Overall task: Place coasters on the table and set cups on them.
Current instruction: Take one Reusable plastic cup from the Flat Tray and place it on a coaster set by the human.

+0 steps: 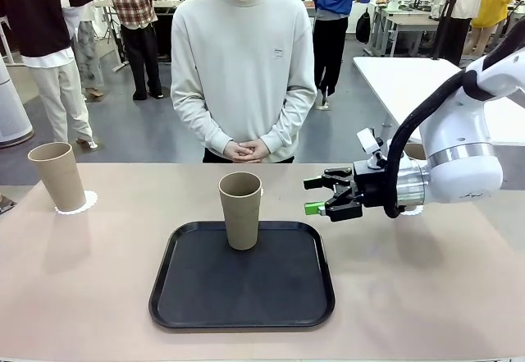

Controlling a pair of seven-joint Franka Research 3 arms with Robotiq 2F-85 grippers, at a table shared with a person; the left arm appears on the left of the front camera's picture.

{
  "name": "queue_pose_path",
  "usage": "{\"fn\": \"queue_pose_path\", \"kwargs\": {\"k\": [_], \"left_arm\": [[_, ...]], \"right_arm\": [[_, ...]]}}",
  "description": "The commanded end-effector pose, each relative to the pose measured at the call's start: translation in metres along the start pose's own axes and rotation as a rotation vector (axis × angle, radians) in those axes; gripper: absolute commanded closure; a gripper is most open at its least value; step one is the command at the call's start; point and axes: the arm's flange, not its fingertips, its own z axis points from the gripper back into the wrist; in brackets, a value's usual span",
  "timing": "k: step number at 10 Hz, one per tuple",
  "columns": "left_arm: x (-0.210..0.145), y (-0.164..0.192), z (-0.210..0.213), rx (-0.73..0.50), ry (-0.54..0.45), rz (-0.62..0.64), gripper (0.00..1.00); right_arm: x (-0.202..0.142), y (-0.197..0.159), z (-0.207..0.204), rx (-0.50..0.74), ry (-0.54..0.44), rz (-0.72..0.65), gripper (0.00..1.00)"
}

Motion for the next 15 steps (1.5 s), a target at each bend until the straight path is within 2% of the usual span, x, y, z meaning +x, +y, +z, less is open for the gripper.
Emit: {"fn": "queue_pose_path", "kwargs": {"k": [1, 3, 7, 14, 15], "left_arm": [[-0.001, -0.003, 0.002, -0.002, -0.004, 0.014, 0.0], [-0.001, -0.003, 0.002, -0.002, -0.004, 0.014, 0.0], [-0.001, -0.003, 0.002, -0.002, -0.004, 0.014, 0.0], [-0.001, -0.003, 0.002, -0.002, -0.004, 0.014, 0.0], [-0.001, -0.003, 0.002, -0.002, -0.004, 0.014, 0.0]], "right_arm": [[-0.01, -0.012, -0.02, -0.095, -0.028, 0.006, 0.0], [-0.022, -0.018, -0.039, -0.083, -0.044, 0.032, 0.0], [-0.046, -0.016, -0.081, 0.075, -0.052, 0.074, 0.0], [-0.054, -0.018, -0.104, 0.116, -0.03, 0.065, 0.0], [-0.053, -0.015, -0.1, 0.087, -0.04, 0.053, 0.0]]}}
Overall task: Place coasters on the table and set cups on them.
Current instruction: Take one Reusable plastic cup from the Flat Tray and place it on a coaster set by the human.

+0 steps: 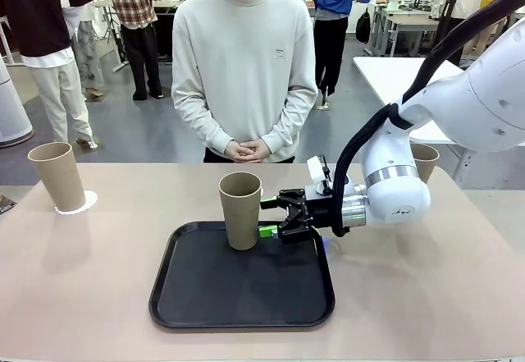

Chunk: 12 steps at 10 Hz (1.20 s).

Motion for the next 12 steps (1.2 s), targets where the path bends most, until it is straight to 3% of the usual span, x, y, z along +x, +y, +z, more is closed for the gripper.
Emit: {"fn": "queue_pose_path", "kwargs": {"k": [1, 12], "left_arm": [[-0.001, -0.003, 0.002, -0.002, -0.004, 0.014, 0.0], [-0.001, -0.003, 0.002, -0.002, -0.004, 0.014, 0.0]], "right_arm": [[0.0, 0.0, 0.002, -0.004, 0.0, -0.001, 0.0], [-0.008, -0.012, -0.011, -0.021, 0.019, 0.019, 0.0]]}}
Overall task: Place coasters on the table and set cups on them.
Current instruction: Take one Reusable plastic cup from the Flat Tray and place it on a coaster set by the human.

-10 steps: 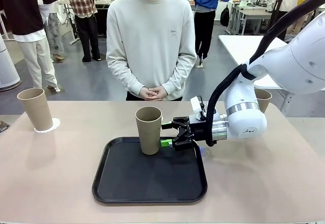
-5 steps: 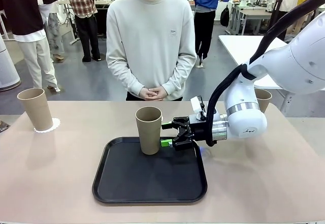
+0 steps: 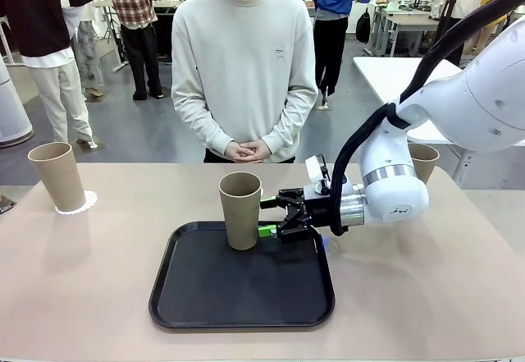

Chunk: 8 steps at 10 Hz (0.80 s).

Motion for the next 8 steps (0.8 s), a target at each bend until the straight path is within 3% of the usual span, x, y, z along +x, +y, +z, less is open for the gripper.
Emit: {"fn": "queue_pose_path", "kwargs": {"k": [1, 8], "left_arm": [[-0.001, -0.003, 0.002, -0.002, -0.004, 0.014, 0.0], [-0.001, -0.003, 0.002, -0.002, -0.004, 0.014, 0.0]], "right_arm": [[-0.006, -0.008, -0.011, -0.008, 0.005, 0.019, 0.0], [-0.006, -0.017, -0.029, 0.058, -0.004, 0.045, 0.0]]}}
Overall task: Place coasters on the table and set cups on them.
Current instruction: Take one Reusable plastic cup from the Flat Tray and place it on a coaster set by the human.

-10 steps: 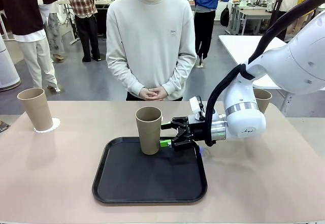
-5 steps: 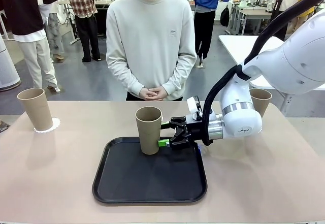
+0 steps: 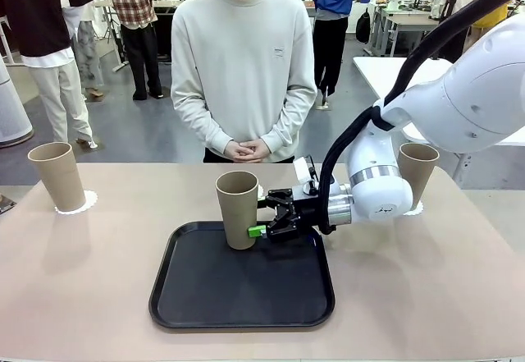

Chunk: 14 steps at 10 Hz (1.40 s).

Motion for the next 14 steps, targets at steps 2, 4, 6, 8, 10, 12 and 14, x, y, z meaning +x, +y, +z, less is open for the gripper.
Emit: {"fn": "queue_pose_path", "kwargs": {"k": [2, 4, 6, 8, 10, 12, 14], "left_arm": [[-0.001, -0.003, 0.002, -0.002, -0.004, 0.014, 0.0], [-0.001, -0.003, 0.002, -0.002, -0.004, 0.014, 0.0], [-0.001, -0.003, 0.002, -0.002, -0.004, 0.014, 0.0], [-0.001, -0.003, 0.002, -0.002, -0.004, 0.014, 0.0], [-0.001, -0.003, 0.002, -0.002, -0.004, 0.014, 0.0], [-0.001, -0.003, 0.002, -0.002, -0.004, 0.014, 0.0], [-0.001, -0.003, 0.002, -0.002, -0.004, 0.014, 0.0]], "right_arm": [[0.002, -0.006, -0.011, 0.05, -0.037, 0.027, 0.0], [0.004, -0.006, -0.013, 0.064, -0.045, 0.013, 0.0], [0.005, -0.005, -0.014, 0.071, -0.048, 0.004, 0.0], [0.006, -0.006, -0.02, 0.099, -0.069, -0.006, 0.0], [0.004, -0.009, -0.027, 0.106, -0.074, -0.028, 0.0], [0.002, -0.011, -0.034, 0.121, -0.071, -0.049, 0.0], [0.001, -0.011, -0.038, 0.138, -0.066, -0.029, 0.0]]}}
